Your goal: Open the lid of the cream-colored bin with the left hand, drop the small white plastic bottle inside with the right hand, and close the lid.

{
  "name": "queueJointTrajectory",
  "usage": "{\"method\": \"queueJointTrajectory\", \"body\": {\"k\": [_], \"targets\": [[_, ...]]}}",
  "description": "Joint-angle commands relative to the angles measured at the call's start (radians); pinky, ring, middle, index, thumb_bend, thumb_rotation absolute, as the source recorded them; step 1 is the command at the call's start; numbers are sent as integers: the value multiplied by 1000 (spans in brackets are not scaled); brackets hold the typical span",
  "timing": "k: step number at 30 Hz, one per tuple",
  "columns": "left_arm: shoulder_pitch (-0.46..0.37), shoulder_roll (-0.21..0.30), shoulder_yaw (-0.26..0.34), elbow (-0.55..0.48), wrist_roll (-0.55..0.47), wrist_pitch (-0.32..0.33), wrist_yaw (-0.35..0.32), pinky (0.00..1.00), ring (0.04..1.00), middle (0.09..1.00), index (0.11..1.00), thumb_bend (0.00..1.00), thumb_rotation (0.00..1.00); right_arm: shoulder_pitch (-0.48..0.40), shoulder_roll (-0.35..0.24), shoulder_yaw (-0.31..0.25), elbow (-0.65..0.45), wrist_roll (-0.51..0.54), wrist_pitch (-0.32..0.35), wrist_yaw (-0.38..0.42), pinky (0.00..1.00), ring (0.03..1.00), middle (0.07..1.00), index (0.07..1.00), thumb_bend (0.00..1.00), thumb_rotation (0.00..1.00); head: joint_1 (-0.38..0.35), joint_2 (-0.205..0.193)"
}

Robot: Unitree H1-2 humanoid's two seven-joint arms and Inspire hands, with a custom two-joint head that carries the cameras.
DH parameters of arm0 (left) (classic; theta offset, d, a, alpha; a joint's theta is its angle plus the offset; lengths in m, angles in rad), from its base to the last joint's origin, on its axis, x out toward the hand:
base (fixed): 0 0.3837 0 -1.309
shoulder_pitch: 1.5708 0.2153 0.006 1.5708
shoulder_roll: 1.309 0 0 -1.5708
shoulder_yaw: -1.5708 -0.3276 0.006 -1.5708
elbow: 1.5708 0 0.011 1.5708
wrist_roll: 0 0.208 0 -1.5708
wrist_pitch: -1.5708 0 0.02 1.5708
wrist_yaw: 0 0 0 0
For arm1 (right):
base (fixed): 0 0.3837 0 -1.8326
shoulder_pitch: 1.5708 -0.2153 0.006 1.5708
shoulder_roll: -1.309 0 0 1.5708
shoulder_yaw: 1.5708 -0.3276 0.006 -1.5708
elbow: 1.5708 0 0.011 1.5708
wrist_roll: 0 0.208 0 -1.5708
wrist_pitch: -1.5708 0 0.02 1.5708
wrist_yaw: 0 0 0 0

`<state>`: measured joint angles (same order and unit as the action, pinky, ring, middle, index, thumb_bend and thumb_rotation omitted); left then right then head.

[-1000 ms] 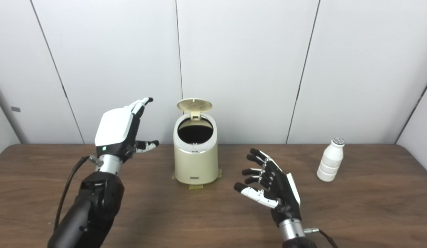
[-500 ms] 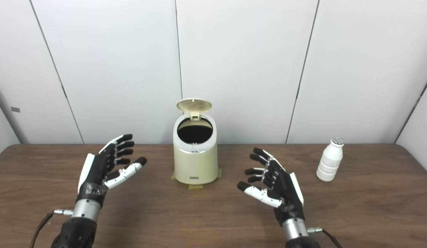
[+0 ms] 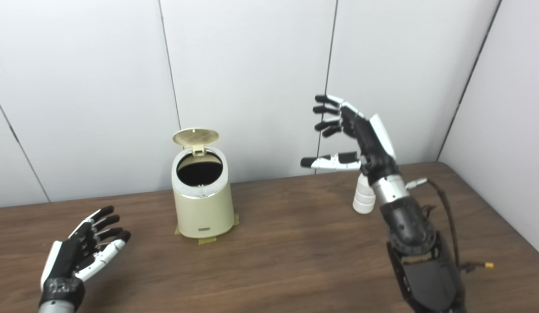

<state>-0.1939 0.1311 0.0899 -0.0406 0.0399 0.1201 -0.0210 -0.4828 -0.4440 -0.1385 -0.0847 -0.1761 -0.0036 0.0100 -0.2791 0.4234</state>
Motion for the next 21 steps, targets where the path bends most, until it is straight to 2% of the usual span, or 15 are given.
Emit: {"method": "queueJointTrajectory", "body": {"k": [1, 5, 8, 12, 15, 21], "targets": [[-38, 19, 10, -7, -25, -46, -11, 635, 761, 824, 872, 584, 200, -41, -33, -18, 7, -29, -2, -14, 564, 665, 753, 783, 808, 115, -32, -15], [-44, 37, 12, 13, -30, -61, -15, 638, 766, 822, 875, 554, 160, -63, -82, -46, 37, -82, 14, -48, 618, 741, 785, 778, 830, 124, -74, -32], [-51, 43, 18, 27, -43, -66, -23, 644, 774, 827, 876, 531, 114, -61, -95, -66, 39, -102, 83, -47, 685, 792, 826, 792, 852, 178, -102, -41], [-57, 51, 21, 38, -42, -55, -25, 644, 768, 824, 873, 540, 130, -46, -106, -90, 77, -53, 140, -14, 729, 824, 852, 811, 893, 229, -123, -51], [-60, 56, 22, 44, -51, -63, -32, 642, 767, 824, 867, 551, 133, -31, -110, -107, 107, -6, 176, 17, 731, 855, 896, 862, 896, 255, -128, -51], [-59, 60, 24, 32, -78, -41, -43, 659, 773, 839, 878, 539, 103, -5, -110, -112, 153, 60, 221, 62, 808, 878, 930, 926, 926, 271, -133, -48]]}}
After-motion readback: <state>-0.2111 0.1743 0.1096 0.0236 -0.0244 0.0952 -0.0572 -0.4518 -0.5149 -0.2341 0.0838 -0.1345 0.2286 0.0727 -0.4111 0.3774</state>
